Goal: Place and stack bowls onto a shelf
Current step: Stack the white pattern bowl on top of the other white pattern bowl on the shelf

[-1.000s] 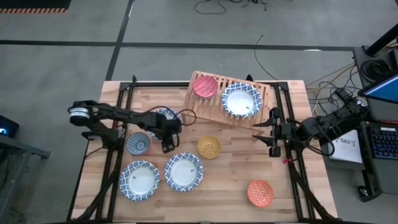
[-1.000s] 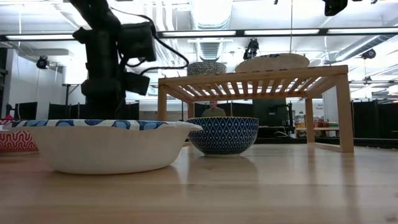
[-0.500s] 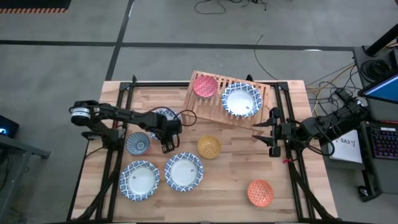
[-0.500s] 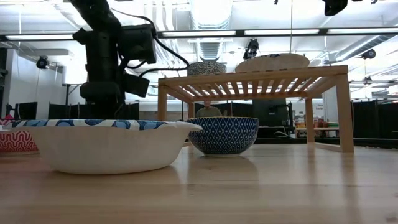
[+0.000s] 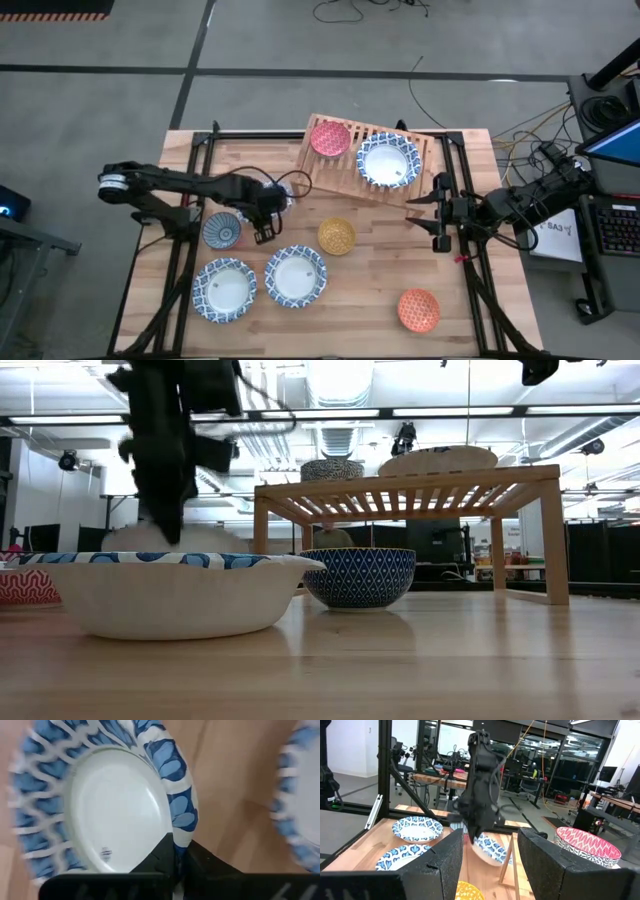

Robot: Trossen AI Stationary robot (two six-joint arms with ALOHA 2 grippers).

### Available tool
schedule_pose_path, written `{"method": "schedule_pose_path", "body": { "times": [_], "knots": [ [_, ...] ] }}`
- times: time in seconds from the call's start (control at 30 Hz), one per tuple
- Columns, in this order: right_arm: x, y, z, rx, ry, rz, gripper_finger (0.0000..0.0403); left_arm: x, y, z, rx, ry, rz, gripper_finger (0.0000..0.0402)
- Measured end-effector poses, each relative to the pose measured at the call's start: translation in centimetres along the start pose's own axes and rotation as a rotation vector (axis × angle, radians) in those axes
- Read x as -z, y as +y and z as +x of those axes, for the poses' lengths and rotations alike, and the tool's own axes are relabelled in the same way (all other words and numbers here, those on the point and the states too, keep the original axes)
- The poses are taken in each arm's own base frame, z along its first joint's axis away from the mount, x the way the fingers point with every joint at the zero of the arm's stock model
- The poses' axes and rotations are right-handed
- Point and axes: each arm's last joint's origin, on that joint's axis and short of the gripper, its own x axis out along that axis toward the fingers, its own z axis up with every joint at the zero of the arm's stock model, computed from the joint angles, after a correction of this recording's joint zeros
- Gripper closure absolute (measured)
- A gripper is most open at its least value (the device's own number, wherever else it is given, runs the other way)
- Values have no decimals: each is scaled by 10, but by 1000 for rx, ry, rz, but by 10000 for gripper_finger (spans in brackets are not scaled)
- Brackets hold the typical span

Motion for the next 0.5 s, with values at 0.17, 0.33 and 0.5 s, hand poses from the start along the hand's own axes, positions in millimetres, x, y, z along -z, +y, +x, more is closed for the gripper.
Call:
{"method": "schedule_pose_path", "body": {
  "times": [0.17,0.33,0.5],
  "knots": [
    [0,0,0,0,0,0,225,-2,-9,-50,23,-47,59,401],
    [0,0,0,0,0,0,225,-7,-21,-103,56,-119,105,401],
    [0,0,0,-1,3,-2,225,-20,-40,-147,110,-282,239,401]
  ]
}}
